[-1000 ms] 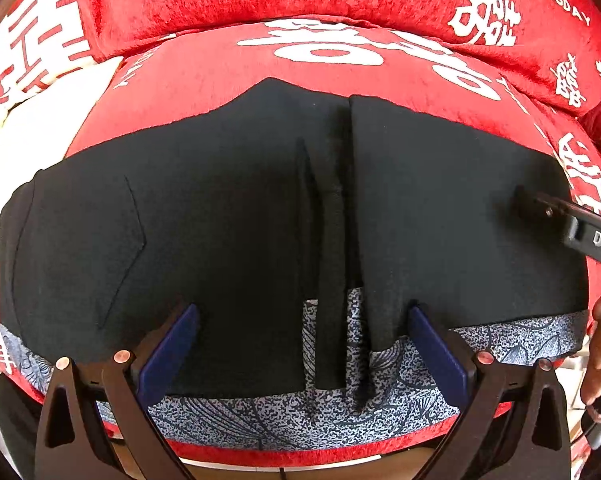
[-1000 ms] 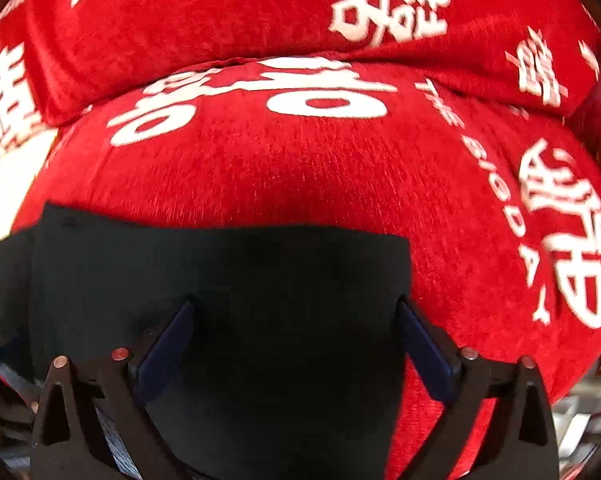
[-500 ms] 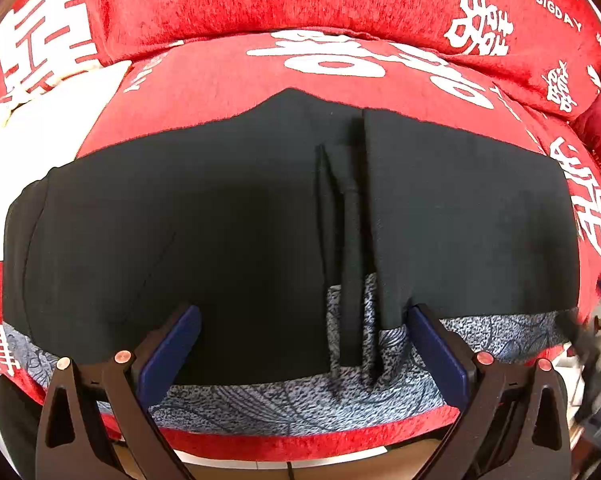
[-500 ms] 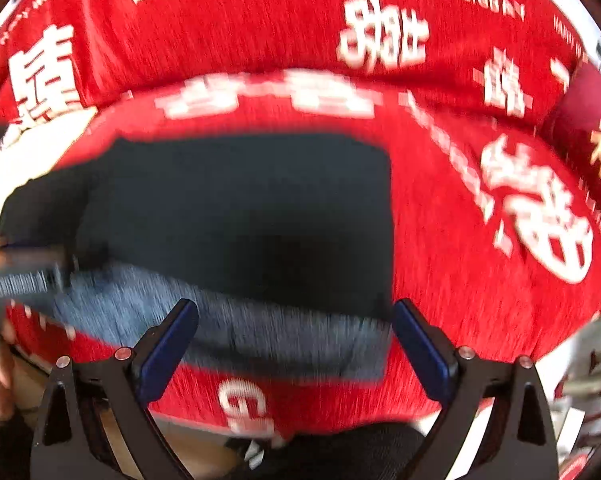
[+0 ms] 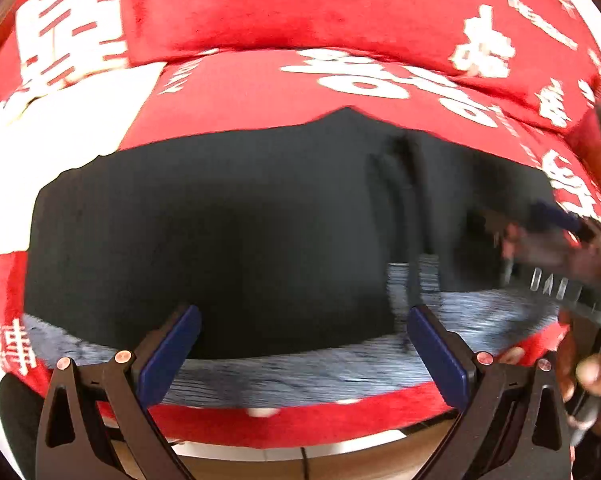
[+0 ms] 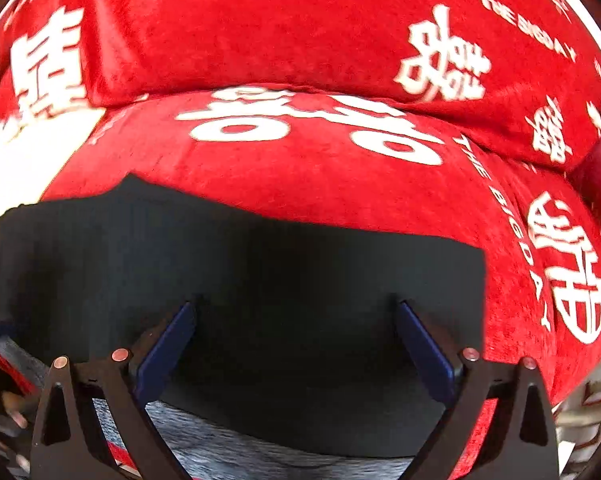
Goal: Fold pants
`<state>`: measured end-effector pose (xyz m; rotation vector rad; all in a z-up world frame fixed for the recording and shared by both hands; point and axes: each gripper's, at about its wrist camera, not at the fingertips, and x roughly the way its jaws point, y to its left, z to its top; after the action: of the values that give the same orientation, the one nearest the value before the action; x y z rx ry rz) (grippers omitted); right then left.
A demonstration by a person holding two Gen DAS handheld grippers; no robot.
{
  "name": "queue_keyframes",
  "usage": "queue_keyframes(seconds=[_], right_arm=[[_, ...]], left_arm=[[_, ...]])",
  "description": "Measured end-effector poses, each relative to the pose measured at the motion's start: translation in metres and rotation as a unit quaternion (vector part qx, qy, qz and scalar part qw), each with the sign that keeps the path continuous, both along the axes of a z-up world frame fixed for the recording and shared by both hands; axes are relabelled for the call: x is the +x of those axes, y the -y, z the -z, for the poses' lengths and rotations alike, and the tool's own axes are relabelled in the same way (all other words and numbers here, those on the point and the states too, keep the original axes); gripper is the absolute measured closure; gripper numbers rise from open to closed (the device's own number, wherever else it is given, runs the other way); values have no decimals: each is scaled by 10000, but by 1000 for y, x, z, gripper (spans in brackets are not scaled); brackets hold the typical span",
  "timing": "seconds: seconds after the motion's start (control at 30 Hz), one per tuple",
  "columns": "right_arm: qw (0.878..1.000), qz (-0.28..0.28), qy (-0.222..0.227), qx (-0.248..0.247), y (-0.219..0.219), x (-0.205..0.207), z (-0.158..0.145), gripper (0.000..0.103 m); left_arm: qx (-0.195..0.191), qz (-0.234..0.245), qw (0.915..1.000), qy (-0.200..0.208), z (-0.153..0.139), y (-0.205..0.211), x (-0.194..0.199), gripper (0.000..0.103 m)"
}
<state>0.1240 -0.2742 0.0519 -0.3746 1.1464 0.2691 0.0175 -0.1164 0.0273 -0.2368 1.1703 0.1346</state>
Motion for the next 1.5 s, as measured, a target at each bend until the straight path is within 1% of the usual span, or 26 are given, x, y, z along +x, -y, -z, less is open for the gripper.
queue_keyframes(seconds=[0.03, 0.07, 0.13, 0.17, 0.3, 0.37, 0.4, 0.43, 0.47, 0.53, 0.57, 0.63, 0.73, 0.77, 0.8, 0.83, 0.9, 0.93, 1.0, 1.07, 1.17, 1.23, 1.27, 1.43, 1.47, 1.5], right_arm=[[9999, -1, -35, -169, -7, -1, 7, 2], [9997, 79, 176, -153, -12, -3, 2, 2], [9996, 138, 205, 148, -20, -3, -7, 2], [9992, 156, 238, 294, -26, -2, -11, 2], [9998, 130, 165, -15, -51, 8, 5, 1], [9995, 299, 137, -5, -55, 16, 1, 1], [9993, 356, 131, -24, -60, 17, -4, 1], [9992, 323, 216, 38, -61, 17, -9, 1], [9990, 165, 383, 157, -69, 11, -18, 1], [9980, -314, 530, 107, -96, -2, -21, 1], [9974, -521, 497, 25, -108, -6, -18, 1], [9948, -965, 281, -163, -134, -14, -3, 1], [9884, -1436, -308, -394, -162, -22, 27, 2], [9887, -1419, -112, -464, -168, -25, 26, 2], [9888, -1445, -39, -385, -170, -25, 24, 1], [9884, -1509, -113, -144, -176, -24, 21, 1], [9858, -1650, -292, 147, -190, -21, 19, 1], [9824, -1821, -360, 224, -201, -21, 19, 1], [9729, -2234, -510, 317, -222, -23, 19, 1], [9595, -2713, -685, 342, -248, -28, 25, 1], [9393, -3288, -965, 168, -284, -33, 43, 1], [9259, -3619, -1083, -18, -304, -36, 55, 0], [9176, -3798, -1173, 28, -314, -36, 59, 0], [8995, -3801, -2133, 309, -334, -16, 78, 0], [8927, -3929, -2185, 316, -338, -16, 79, 1], [8851, -4064, -2246, 312, -340, -20, 77, 10]], left_arm=[[-13, -82, 9999, -141, 7, -9, 1, 0], [-42, -182, 9995, -243, 12, -19, 0, 0], [-208, -263, 9994, -40, 6, -33, -8, 0], [-201, -385, 9991, 23, 2, -41, -13, 0], [-141, -664, 9976, -106, 10, -66, -21, 0], [-241, -893, 9954, -231, 18, -83, -28, 0], [-281, -973, 9946, -230, 18, -90, -32, 0], [-444, -991, 9940, -155, 17, -97, -37, 0], [-704, -971, 9928, -35, 15, -105, -42, 0], [-841, -902, 9924, 11, 17, -110, -45, 0], [-756, -788, 9940, -81, 21, -106, -42, 0], [-581, -722, 9957, -77, 16, -100, -42, 0], [-473, -752, 9958, 239, -6, -103, -53, 0], [-400, -803, 9954, 346, -13, -109, -57, 0], [-357, -861, 9948, 410, -16, -115, -60, 0], [-301, -939, 9942, 436, -17, -122, -62, 0], [-186, -1238, 9918, 245, -6, -144, -64, 0], [-210, -1354, 9905, 114, 2, -154, -67, 0], [-440, -1614, 9857, -210, 23, -177, -71, 0], [-693, -1643, 9832, -382, 42, -192, -75, 0], [-1056, -1500, 9828, -202, 53, -199, -81, 0], [-1225, -1460, 9815, -186, 57, -203, -82, 0], [-1330, -1420, 9807, -172, 59, -206, -82, 0], [-1451, -1213, 9819, -116, 58, -212, -84, 0], [-1465, -1151, 9825, -70, 56, -213, -85, 0], [-1483, -1118, 9826, -35, 53, -216, -90, 0]])
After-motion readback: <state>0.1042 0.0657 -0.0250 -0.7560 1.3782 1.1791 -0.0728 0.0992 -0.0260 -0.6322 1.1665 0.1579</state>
